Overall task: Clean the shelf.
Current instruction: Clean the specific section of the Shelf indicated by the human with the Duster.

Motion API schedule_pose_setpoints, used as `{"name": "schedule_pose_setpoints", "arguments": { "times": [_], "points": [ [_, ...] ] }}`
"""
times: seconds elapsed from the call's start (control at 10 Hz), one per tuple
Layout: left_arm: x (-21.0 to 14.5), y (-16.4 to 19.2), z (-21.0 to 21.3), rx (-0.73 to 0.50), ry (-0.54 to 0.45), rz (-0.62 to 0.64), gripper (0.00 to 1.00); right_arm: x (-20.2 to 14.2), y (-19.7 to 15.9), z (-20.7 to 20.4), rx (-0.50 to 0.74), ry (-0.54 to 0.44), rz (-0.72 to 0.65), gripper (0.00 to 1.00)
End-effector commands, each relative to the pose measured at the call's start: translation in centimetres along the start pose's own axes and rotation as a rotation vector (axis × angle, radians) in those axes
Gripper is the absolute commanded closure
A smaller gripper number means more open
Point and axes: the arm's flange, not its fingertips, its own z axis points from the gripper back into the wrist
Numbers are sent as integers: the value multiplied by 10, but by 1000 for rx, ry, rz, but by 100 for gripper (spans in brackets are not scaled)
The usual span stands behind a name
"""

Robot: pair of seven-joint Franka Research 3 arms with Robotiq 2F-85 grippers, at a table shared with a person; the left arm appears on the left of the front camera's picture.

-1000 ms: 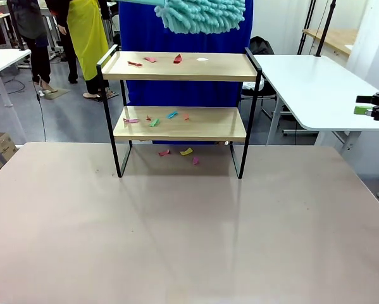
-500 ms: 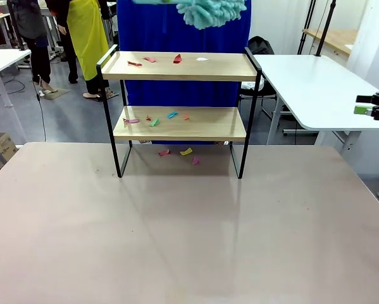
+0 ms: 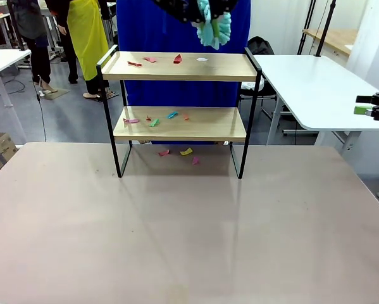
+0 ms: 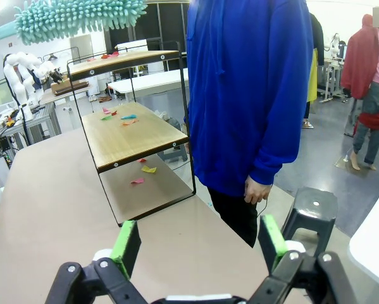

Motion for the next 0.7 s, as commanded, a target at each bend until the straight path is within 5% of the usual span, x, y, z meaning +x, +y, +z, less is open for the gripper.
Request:
{"name": "schedule_pose_setpoints", "arguments": {
  "times": [0.0, 0.6],
  "points": [
    [11, -23, -8, -10, -58, 64, 87, 2, 1, -2, 3, -1, 4, 0],
    [-6, -52, -58, -48, -28, 67, 87, 2, 1, -2, 3, -1, 4, 0]
  ]
}}
